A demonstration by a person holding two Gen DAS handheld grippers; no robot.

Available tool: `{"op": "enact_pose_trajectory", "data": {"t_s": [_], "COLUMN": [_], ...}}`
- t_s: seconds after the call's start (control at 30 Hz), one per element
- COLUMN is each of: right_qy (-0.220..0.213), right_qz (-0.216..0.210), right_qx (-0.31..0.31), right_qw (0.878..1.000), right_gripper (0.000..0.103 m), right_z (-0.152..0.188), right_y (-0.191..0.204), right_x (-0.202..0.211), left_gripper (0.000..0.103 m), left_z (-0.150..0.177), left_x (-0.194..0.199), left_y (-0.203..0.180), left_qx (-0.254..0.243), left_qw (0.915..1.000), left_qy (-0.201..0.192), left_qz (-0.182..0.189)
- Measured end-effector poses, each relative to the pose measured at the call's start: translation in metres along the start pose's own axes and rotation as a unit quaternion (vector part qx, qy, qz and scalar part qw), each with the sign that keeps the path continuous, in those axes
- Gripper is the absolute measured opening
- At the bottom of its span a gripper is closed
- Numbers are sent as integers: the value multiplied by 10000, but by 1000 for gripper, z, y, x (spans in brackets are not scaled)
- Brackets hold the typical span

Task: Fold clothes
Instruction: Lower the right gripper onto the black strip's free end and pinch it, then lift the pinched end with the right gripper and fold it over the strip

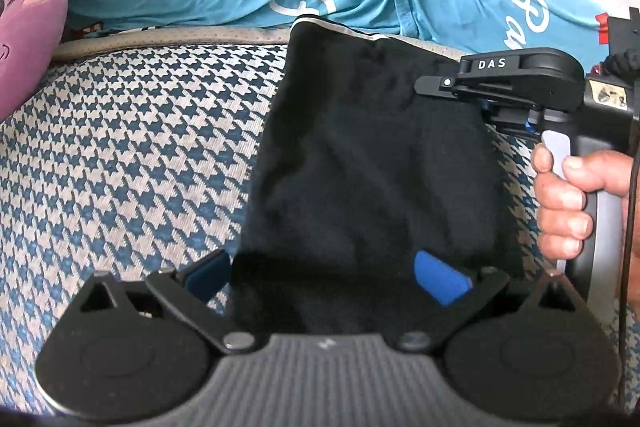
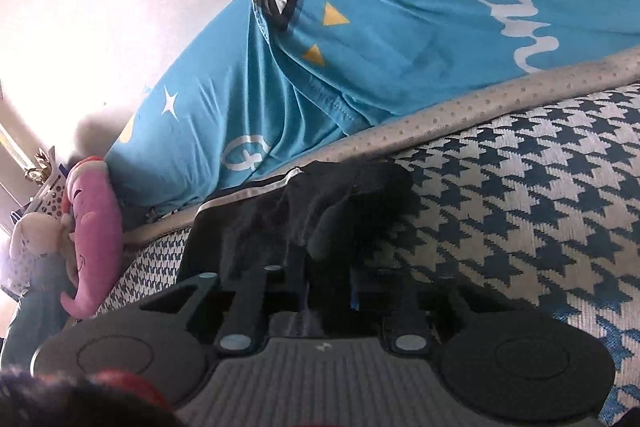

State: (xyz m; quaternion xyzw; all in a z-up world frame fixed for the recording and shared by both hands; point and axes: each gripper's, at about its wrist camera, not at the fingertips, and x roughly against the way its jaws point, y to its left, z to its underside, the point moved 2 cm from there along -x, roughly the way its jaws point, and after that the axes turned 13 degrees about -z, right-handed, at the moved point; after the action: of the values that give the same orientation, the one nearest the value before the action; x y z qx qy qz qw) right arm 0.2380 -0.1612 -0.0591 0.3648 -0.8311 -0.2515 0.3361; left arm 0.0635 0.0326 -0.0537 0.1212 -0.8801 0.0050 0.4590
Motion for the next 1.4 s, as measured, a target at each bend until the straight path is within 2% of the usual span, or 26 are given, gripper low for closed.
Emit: {"op": "enact_pose_trajectory", "data": {"t_s": [0.2, 0.33, 0.5, 0.7, 0.9, 1.2, 1.3, 1.4], "right_qy": [-71, -220, -422, -722, -1144, -1792, -1894, -1807], "right_qz": [240, 319, 639, 1016, 1466, 2478, 2952, 3573], "right_qx": [472, 649, 765, 709, 474, -117, -287, -301], "right_qw": [9986, 9971, 9941, 9897, 9814, 9520, 9361, 9159], "right_gripper": [14, 13, 13, 13, 13, 13, 13, 15], "right_z": [1, -3, -7, -22, -32, -21, -14, -9], "right_y": [20, 31, 34, 19, -5, -54, -63, -66], "right_x": [2, 10, 24, 59, 116, 216, 239, 251], "left_gripper": [103, 103, 102, 102, 102, 102, 102, 102], "left_z": [1, 1, 2, 2, 2, -4, -7, -9], "left_x": [0, 2, 6, 12, 18, 42, 45, 48], "left_y": [-5, -8, -14, -27, -44, -56, -55, -53], "left_qx": [-21, -40, -44, -129, -223, -405, -431, -417], "left_qw": [10000, 10000, 9999, 9997, 9992, 9970, 9966, 9965], "left_qy": [-21, -57, -87, -194, -272, -526, -579, -633], "left_qz": [-49, -59, -48, -9, 176, 390, 389, 341]}}
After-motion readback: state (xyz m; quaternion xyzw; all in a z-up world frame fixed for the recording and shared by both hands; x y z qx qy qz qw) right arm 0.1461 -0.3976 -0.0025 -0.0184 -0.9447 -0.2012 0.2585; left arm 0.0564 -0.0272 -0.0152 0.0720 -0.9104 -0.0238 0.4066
